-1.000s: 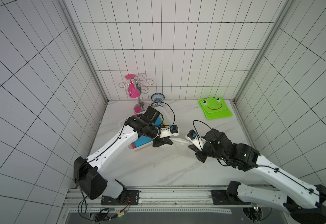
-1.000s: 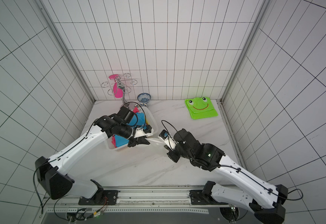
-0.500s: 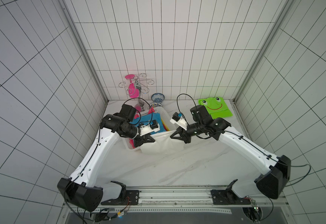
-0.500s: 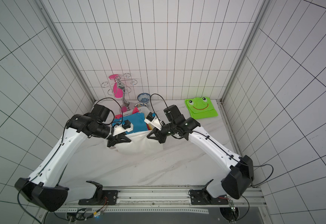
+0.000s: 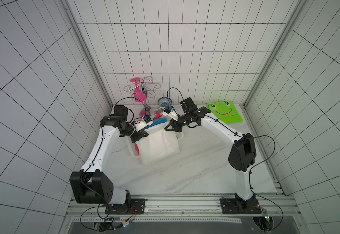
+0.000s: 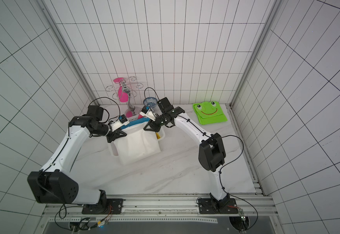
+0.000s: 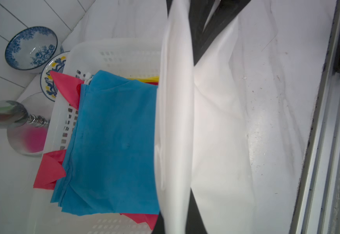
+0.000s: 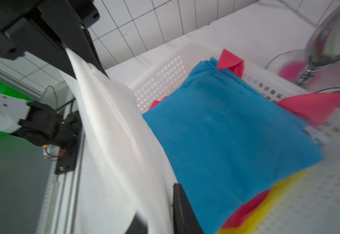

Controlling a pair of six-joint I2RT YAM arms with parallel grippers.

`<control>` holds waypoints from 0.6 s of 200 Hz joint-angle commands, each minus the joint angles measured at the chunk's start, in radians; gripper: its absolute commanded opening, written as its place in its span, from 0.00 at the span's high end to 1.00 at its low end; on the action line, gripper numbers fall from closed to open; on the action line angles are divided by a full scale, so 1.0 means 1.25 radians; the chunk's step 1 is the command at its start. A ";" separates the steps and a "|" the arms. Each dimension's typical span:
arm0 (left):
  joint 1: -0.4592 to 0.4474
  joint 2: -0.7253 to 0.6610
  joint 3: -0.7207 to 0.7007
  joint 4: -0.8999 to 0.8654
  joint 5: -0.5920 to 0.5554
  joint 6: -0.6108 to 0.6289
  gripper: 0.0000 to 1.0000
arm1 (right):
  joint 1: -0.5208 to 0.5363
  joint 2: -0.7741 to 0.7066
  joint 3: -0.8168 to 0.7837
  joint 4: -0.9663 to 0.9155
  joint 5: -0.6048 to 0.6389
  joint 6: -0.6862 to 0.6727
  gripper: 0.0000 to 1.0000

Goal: Put the folded raincoat in the basket
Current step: Place the raincoat in the basket.

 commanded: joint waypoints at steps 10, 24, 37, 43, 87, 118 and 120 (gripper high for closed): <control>0.049 0.053 -0.013 0.111 -0.088 0.004 1.00 | -0.077 0.043 0.053 0.042 0.138 0.025 0.68; 0.056 0.079 -0.027 0.165 -0.099 0.011 1.00 | -0.091 0.045 0.054 0.078 0.118 0.058 0.67; 0.058 0.100 -0.032 0.207 -0.096 0.013 1.00 | -0.098 0.034 0.036 0.108 0.121 0.086 0.66; 0.058 0.108 -0.031 0.218 -0.086 0.014 1.00 | -0.100 0.025 0.021 0.122 0.129 0.094 0.65; 0.061 0.163 -0.001 0.283 0.001 -0.022 1.00 | -0.092 -0.099 -0.192 0.267 0.169 0.142 0.63; 0.063 0.228 0.046 0.303 0.034 -0.046 1.00 | -0.061 -0.181 -0.338 0.352 0.155 0.143 0.63; 0.063 0.232 0.048 0.305 0.034 -0.050 1.00 | -0.057 -0.184 -0.342 0.355 0.154 0.145 0.63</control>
